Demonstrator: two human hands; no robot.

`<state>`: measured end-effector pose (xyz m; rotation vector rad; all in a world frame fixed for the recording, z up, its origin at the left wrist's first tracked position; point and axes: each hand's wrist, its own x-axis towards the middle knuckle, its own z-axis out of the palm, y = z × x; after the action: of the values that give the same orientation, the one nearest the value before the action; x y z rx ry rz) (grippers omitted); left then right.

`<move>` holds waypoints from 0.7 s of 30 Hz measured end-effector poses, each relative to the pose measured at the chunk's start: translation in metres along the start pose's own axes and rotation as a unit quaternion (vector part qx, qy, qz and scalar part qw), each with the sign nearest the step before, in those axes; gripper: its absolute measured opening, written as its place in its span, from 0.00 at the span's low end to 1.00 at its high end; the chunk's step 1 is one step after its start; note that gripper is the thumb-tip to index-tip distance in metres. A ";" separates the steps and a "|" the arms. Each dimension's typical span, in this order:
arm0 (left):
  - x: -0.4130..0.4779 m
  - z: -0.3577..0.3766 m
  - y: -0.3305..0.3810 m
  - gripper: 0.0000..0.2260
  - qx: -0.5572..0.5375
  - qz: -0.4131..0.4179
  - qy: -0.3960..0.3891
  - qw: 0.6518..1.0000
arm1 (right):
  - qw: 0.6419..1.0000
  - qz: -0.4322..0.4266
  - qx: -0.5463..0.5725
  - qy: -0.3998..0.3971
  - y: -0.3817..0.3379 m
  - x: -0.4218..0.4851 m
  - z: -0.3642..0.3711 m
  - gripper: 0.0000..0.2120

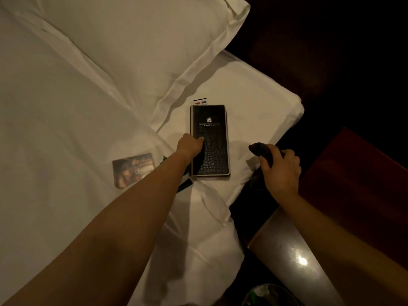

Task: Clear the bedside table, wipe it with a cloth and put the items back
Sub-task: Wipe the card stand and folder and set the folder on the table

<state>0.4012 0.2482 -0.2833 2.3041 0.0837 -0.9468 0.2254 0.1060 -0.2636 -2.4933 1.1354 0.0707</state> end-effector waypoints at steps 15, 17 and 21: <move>0.010 0.005 0.008 0.30 -0.163 0.002 -0.092 0.982 | 0.999 -0.005 0.048 0.014 -0.006 0.007 0.009 0.20; 0.001 0.009 0.012 0.31 -0.177 0.023 -0.073 0.981 | 0.996 -0.029 0.075 0.034 -0.022 0.003 0.003 0.21; -0.023 0.009 0.024 0.28 -0.232 0.063 -0.022 0.970 | 0.985 -0.150 0.074 0.045 -0.057 -0.018 -0.005 0.22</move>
<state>0.3855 0.2277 -0.2609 1.8337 0.1238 -0.8124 0.2551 0.1508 -0.2365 -2.5226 0.7538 -0.2040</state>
